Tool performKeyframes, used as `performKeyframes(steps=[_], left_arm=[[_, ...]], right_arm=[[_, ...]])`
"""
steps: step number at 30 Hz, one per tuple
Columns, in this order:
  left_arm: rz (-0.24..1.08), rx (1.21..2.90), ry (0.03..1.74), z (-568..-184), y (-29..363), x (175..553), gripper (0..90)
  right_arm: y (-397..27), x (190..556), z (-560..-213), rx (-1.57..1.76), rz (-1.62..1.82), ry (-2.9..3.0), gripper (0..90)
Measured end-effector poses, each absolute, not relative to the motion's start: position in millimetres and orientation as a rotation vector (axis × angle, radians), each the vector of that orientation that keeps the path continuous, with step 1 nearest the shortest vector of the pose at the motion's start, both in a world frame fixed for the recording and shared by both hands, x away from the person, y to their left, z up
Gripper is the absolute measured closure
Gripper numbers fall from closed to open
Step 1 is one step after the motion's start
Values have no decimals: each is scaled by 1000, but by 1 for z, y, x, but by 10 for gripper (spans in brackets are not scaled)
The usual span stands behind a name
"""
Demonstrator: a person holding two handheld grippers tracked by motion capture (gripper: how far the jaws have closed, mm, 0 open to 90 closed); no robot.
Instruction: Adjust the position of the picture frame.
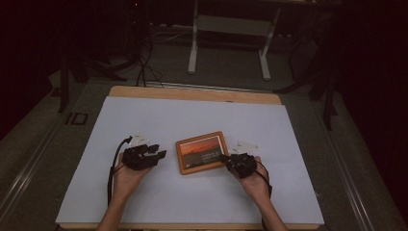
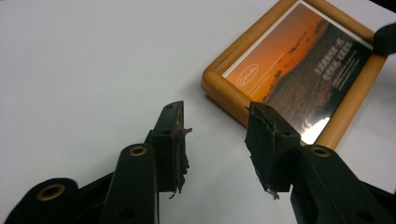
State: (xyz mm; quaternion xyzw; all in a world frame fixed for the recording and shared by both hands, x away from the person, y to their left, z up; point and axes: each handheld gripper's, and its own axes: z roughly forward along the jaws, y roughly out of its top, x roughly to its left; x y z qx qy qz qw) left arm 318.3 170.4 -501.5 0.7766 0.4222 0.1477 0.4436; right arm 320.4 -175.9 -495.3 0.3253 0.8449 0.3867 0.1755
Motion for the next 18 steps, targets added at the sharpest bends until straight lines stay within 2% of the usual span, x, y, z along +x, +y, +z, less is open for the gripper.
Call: performKeyframes(steps=[10, 11, 18], left_arm=[[270, 1930, 975, -496, 150, 340, 495], [216, 1950, 979, -499, 146, 349, 473], [131, 1978, 957, -506, 137, 361, 471]], right_arm=[[-187, 317, -504, 947, 1080, 2405, 899], [-187, 317, -506, 941, 1075, 2410, 899], [-189, 317, -508, 932, 1070, 2430, 899]])
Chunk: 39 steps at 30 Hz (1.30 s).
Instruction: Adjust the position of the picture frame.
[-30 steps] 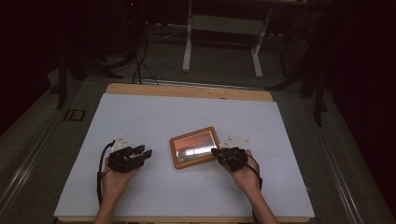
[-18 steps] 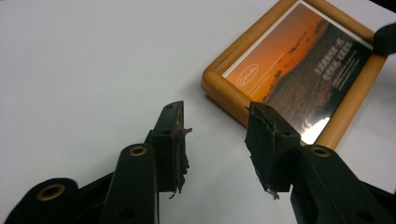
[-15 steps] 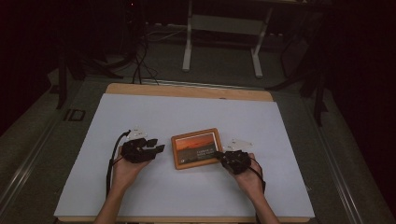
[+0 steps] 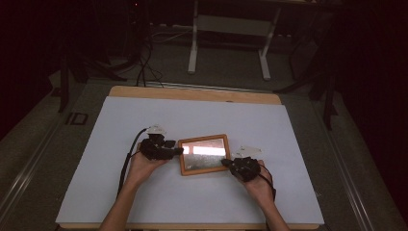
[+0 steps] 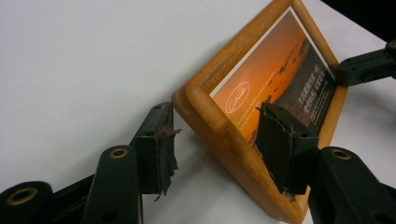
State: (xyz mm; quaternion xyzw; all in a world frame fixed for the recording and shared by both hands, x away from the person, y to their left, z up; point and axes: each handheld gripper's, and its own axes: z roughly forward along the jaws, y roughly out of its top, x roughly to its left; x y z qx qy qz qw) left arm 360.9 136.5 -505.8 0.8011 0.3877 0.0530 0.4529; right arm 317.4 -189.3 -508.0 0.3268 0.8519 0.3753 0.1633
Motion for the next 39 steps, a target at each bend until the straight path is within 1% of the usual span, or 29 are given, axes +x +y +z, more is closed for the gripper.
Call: performKeyframes(steps=[1, 6, 7, 10, 12, 14, 18, 21, 22, 23, 24, 25, 26, 28, 30, 34, 37, 39], left_arm=[[97, 1989, 949, -508, 134, 365, 471], [36, 1969, 933, -511, 130, 370, 451], [0, 1971, 914, -512, 127, 372, 450], [-28, 1997, 891, -513, 121, 375, 454], [-41, 2006, 881, -512, 118, 377, 468], [-43, 2008, 884, -512, 118, 377, 462], [-24, 2000, 891, -510, 119, 378, 467], [-25, 2003, 883, -508, 120, 379, 477], [-29, 2001, 883, -508, 120, 379, 480], [-31, 1999, 883, -508, 121, 379, 485], [-30, 1997, 882, -508, 121, 379, 489], [-26, 1995, 883, -508, 121, 378, 493], [-26, 1995, 883, -508, 121, 378, 498], [-14, 1992, 867, -505, 122, 376, 510], [1, 1988, 842, -501, 122, 372, 535], [44, 1997, 791, -491, 121, 362, 582], [67, 2008, 746, -485, 121, 352, 622], [77, 2025, 726, -481, 122, 345, 645]], right_arm=[[-190, 317, -509, 933, 1066, 2433, 899], [-191, 318, -513, 932, 1042, 2451, 899], [-191, 318, -514, 936, 1039, 2454, 899], [-191, 318, -514, 934, 1039, 2460, 899], [-191, 318, -514, 929, 1036, 2463, 899], [-192, 318, -514, 928, 1035, 2466, 899], [-192, 317, -513, 916, 1032, 2460, 898], [-201, 320, -506, 972, 1125, 2396, 793], [-204, 323, -504, 1001, 1155, 2381, 775], [-207, 325, -502, 1022, 1178, 2373, 735], [-208, 328, -501, 1044, 1184, 2364, 663], [-209, 331, -499, 1066, 1182, 2353, 611], [-209, 331, -499, 1066, 1182, 2353, 611], [-210, 338, -498, 1112, 1213, 2340, 525], [-210, 343, -498, 1124, 1243, 2350, 503], [-211, 346, -495, 1122, 1280, 2349, 498], [-215, 345, -492, 1112, 1341, 2353, 544], [-218, 344, -491, 1091, 1402, 2371, 541]])
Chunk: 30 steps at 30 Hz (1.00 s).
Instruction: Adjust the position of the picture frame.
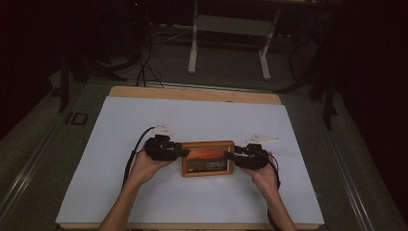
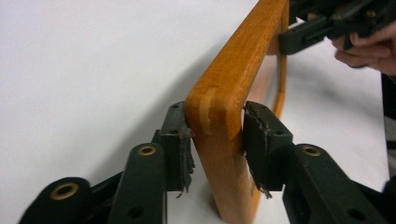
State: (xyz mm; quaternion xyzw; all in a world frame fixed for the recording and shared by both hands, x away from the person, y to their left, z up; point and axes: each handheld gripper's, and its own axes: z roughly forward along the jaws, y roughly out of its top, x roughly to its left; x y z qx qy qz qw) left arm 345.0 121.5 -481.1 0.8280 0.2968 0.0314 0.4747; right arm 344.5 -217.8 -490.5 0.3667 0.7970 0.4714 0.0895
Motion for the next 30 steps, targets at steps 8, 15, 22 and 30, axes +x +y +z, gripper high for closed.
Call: performKeyframes(steps=[8, 15, 22, 30], left_arm=[[117, 2097, 623, -473, 115, 331, 646], [100, 2179, 527, -461, 91, 338, 582], [112, 2207, 455, -446, 67, 340, 575], [162, 2393, 395, -438, 27, 342, 605]], right_arm=[[-225, 335, -486, 938, 1434, 2407, 567], [-228, 331, -486, 866, 1429, 2417, 577], [-222, 325, -483, 783, 1412, 2439, 597], [-212, 320, -480, 714, 1359, 2456, 605]])
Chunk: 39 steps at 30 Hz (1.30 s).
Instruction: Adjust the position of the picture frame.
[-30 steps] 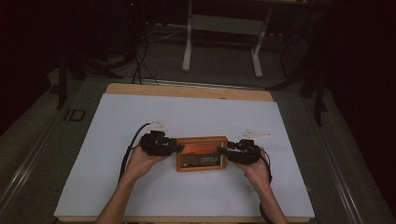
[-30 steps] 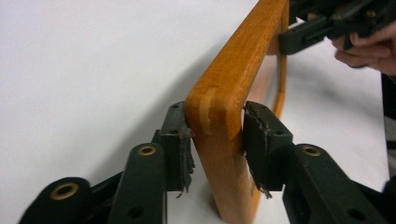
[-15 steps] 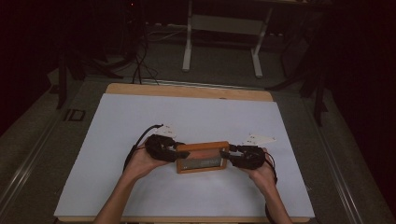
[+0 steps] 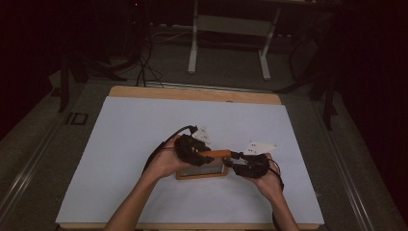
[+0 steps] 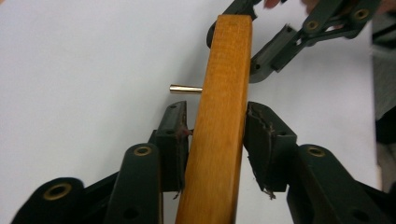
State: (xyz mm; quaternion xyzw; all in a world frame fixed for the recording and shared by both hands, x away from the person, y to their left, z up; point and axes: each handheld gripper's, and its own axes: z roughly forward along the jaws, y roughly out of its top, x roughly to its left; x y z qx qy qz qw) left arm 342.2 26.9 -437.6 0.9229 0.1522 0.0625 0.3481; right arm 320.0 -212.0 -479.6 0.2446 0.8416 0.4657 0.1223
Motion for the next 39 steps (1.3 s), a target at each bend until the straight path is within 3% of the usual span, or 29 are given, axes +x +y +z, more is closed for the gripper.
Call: performKeyframes(steps=[6, 16, 23, 39], left_arm=[[160, 2463, 398, -438, 15, 344, 629], [189, 2402, 383, -439, 27, 337, 683], [155, 2200, 471, -441, 72, 332, 687], [167, 2011, 543, -448, 151, 303, 690]], right_arm=[[-213, 319, -480, 713, 1372, 2458, 605], [-216, 322, -484, 750, 1391, 2482, 553], [-216, 323, -488, 770, 1385, 2494, 508], [-167, 323, -497, 668, 1384, 2588, 445]])
